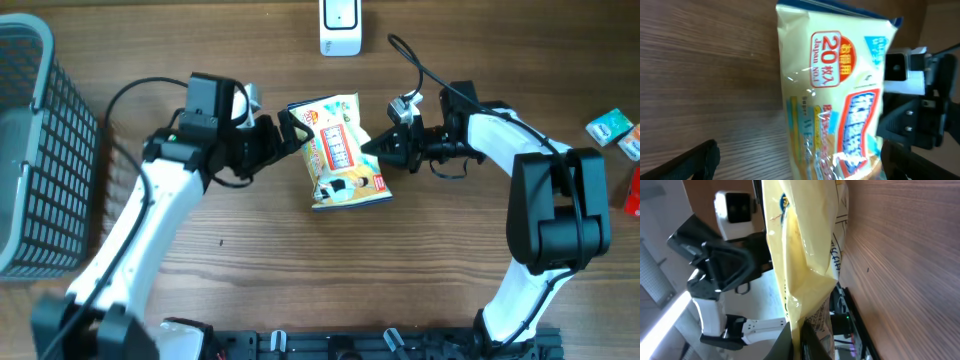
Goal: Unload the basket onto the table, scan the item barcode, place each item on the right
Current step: 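Pass the pack from the right gripper into the left gripper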
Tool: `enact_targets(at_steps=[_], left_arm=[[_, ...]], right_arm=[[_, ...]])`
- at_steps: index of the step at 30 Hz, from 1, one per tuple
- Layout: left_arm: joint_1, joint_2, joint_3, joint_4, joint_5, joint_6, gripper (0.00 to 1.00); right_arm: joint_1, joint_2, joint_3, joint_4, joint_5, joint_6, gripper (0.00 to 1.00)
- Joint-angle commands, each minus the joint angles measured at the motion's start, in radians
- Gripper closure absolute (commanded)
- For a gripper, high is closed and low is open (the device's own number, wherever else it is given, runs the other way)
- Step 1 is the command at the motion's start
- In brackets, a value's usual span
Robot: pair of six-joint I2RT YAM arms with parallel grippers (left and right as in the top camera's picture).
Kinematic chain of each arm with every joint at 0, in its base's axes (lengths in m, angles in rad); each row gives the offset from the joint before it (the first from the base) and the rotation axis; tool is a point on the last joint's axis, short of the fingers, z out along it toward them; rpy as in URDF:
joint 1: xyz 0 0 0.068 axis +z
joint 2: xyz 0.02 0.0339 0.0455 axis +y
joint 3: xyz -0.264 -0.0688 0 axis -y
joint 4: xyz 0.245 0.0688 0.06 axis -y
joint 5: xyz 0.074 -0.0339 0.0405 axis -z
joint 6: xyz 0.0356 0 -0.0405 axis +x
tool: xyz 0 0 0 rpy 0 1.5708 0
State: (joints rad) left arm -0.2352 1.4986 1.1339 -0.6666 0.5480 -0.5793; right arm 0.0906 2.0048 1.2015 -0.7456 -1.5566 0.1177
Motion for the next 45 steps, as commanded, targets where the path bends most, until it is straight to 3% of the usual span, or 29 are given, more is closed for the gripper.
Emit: enact_targets(at_steps=[1,7,15,18,24,25,28,31,34,37,39,42,45], left_arm=[[0.003,0.075,-0.005,0.056,0.106,0.022,0.0],[0.003,0.118,-0.005,0.194,0.185,-0.031,0.0],[0.002,0.123,-0.005,0.216,0.195,-0.058,0.02],[0.002,0.133,-0.005,0.228,0.196,-0.066,0.09],[0.002,0.155,-0.005,0.237,0.195,-0.083,0.36],[0.002,0.155,-0.005,0.237,0.195,-0.083,0.47],[0.004,0.155,-0.005,0.237,0.191,-0.079,0.66],[0.005,0.152,-0.005,0.236,0.192,-0.079,0.75],[0.005,0.133,-0.005,0.221,0.192,-0.079,0.95],[0.005,0.088,-0.004,0.214,0.192,-0.08,0.96],[0.018,0.04,-0.001,0.199,0.192,-0.116,0.96],[0.072,-0.042,-0.001,0.186,0.192,-0.257,0.96],[0.146,-0.107,-0.001,0.163,0.203,-0.4,0.96]], right_arm=[[0.003,0.002,0.044,0.012,-0.067,0.096,0.96],[0.003,-0.079,0.058,0.07,-0.067,0.169,0.96],[0.021,-0.085,0.058,0.126,-0.066,0.246,0.96],[0.05,-0.085,0.058,0.177,-0.066,0.293,0.96],[0.1,-0.085,0.058,0.373,-0.066,0.476,0.96],[0.103,-0.085,0.058,0.423,-0.066,0.511,0.96],[0.099,-0.085,0.058,0.513,-0.051,0.519,0.96],[0.093,-0.085,0.058,0.591,0.009,0.506,0.96],[0.091,-0.085,0.058,0.606,0.094,0.492,0.95],[0.091,-0.085,0.058,0.553,0.245,0.427,0.82],[0.09,-0.085,0.058,0.448,0.411,0.348,0.66],[0.09,-0.085,0.058,0.277,0.699,0.234,0.5],[0.09,-0.085,0.058,0.187,0.82,0.188,0.35]])
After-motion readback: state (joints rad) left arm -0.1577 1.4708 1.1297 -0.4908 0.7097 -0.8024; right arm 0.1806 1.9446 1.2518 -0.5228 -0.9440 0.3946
